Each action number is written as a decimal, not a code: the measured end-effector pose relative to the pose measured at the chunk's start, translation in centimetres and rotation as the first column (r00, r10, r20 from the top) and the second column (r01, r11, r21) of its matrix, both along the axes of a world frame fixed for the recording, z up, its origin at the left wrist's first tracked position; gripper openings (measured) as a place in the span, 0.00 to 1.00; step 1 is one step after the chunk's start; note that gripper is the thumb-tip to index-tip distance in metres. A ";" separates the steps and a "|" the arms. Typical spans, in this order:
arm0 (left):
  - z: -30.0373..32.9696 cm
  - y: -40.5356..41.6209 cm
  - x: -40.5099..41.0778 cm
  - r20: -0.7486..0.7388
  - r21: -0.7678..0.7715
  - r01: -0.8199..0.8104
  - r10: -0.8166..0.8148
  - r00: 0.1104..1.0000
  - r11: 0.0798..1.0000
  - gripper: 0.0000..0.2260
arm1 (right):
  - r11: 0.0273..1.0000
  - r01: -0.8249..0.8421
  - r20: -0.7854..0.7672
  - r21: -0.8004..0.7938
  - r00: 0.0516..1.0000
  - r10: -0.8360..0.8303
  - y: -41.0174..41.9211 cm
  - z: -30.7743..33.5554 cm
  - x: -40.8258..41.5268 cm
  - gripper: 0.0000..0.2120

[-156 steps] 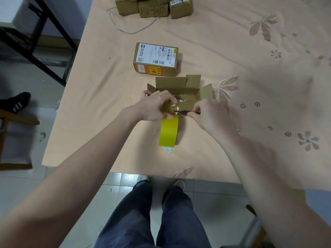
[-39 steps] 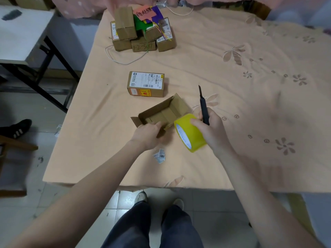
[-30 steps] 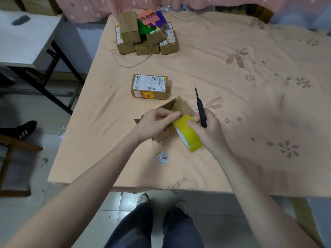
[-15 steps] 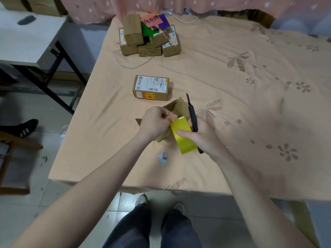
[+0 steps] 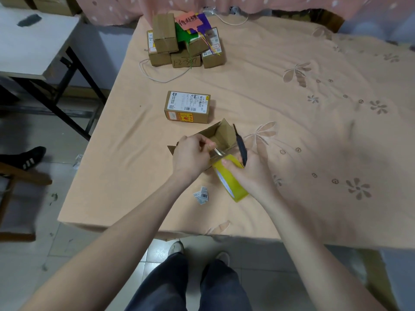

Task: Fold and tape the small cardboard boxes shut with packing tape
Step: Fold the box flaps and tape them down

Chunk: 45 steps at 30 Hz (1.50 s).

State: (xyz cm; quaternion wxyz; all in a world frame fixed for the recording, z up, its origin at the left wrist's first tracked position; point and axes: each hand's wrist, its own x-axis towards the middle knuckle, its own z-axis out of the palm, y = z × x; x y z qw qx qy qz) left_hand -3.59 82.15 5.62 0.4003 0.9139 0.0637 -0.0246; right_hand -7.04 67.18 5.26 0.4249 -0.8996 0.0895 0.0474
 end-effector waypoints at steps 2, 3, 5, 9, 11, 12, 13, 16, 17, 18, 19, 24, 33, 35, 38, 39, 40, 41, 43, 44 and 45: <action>0.3 0.1 0.3 0.015 -0.022 0.004 -0.004 1.000 1.000 0.07 | 0.997 0.001 -0.052 -0.072 0.999 -0.005 -0.2 -0.6 0.1 0.21; 0.3 0.1 0.3 0.015 -0.021 0.004 -0.004 1.000 1.000 0.07 | 0.996 -0.002 -0.084 -0.092 0.996 -0.006 -0.2 -0.8 0.2 0.22; 0.1 0.1 0.2 0.022 -0.030 -0.006 0.006 1.000 1.000 0.07 | 0.989 -0.028 -0.130 -0.143 0.992 0.009 -0.3 -0.9 0.7 0.23; -1.1 1.1 0.3 -0.020 -0.061 -0.067 0.066 0.998 0.996 0.07 | 0.982 -0.064 -0.162 -0.177 0.986 0.035 0.2 -0.8 1.3 0.24; -1.4 2.1 0.7 -0.072 -0.073 -0.110 0.105 0.992 0.991 0.06 | 0.991 -0.060 -0.171 -0.117 0.984 0.039 0.5 -0.9 1.3 0.24; -1.6 2.7 1.0 -0.097 -0.066 -0.123 0.116 0.988 0.990 0.06 | 0.994 -0.061 -0.165 -0.090 0.985 0.045 0.6 -1.0 1.3 0.24; -1.9 3.1 1.2 -0.121 -0.052 -0.129 0.122 0.985 0.990 0.06 | 0.996 -0.058 -0.154 -0.063 0.987 0.047 0.6 -1.1 1.3 0.23; -2.9 3.7 1.4 -0.170 -0.020 -0.134 0.129 0.977 0.991 0.07 | 0.999 -0.035 -0.125 -0.028 0.992 0.031 0.5 -0.8 1.7 0.23; -3.2 3.6 1.4 -0.168 0.003 -0.123 0.122 0.978 0.992 0.07 | 0.998 -0.038 -0.126 -0.056 0.992 0.031 0.4 -0.7 1.9 0.22; -3.6 3.3 1.6 -0.162 0.033 -0.109 0.113 0.980 0.994 0.07 | 0.994 -0.046 -0.133 -0.098 0.991 0.033 0.4 -0.7 2.0 0.22; -3.8 3.0 1.7 -0.152 0.066 -0.098 0.107 0.983 0.993 0.07 | 0.989 -0.054 -0.141 -0.141 0.989 0.034 0.4 -0.6 2.2 0.23; -5.1 1.9 1.9 -0.094 0.186 -0.115 0.134 0.987 0.976 0.07 | 0.961 -0.101 -0.209 -0.258 0.977 0.047 1.1 -1.1 3.0 0.21; -7.4 2.0 2.1 -0.030 0.246 -0.182 0.195 0.980 0.952 0.06 | 0.954 -0.111 -0.204 -0.279 0.978 0.054 2.1 -2.0 4.2 0.22; -7.7 2.0 2.1 -0.033 0.253 -0.182 0.196 0.980 0.950 0.06 | 0.952 -0.124 -0.219 -0.281 0.974 0.062 2.2 -2.2 4.4 0.22; -8.0 2.0 2.3 -0.024 0.262 -0.175 0.188 0.982 0.949 0.06 | 0.953 -0.120 -0.229 -0.278 0.972 0.055 2.2 -2.6 4.5 0.22; -8.2 2.0 2.3 -0.023 0.273 -0.167 0.180 0.983 0.947 0.06 | 0.954 -0.117 -0.228 -0.277 0.972 0.053 2.2 -2.7 4.5 0.22; -8.3 2.0 2.4 -0.022 0.286 -0.158 0.171 0.985 0.945 0.06 | 0.954 -0.117 -0.231 -0.275 0.972 0.053 2.2 -2.8 4.6 0.21; -8.4 2.0 2.4 -0.023 0.299 -0.148 0.162 0.987 0.943 0.05 | 0.955 -0.120 -0.236 -0.270 0.970 0.055 2.1 -2.9 4.6 0.20; -8.7 2.0 2.4 -0.033 0.319 -0.128 0.146 0.989 0.939 0.05 | 0.960 -0.127 -0.242 -0.248 0.968 0.065 2.1 -3.0 4.6 0.19; -8.8 2.0 2.5 -0.040 0.324 -0.118 0.138 0.990 0.939 0.05 | 0.962 -0.129 -0.241 -0.240 0.968 0.070 2.0 -3.1 4.6 0.19; -8.8 2.0 2.5 -0.047 0.325 -0.112 0.134 0.990 0.939 0.04 | 0.963 -0.130 -0.240 -0.236 0.968 0.072 2.0 -3.1 4.5 0.19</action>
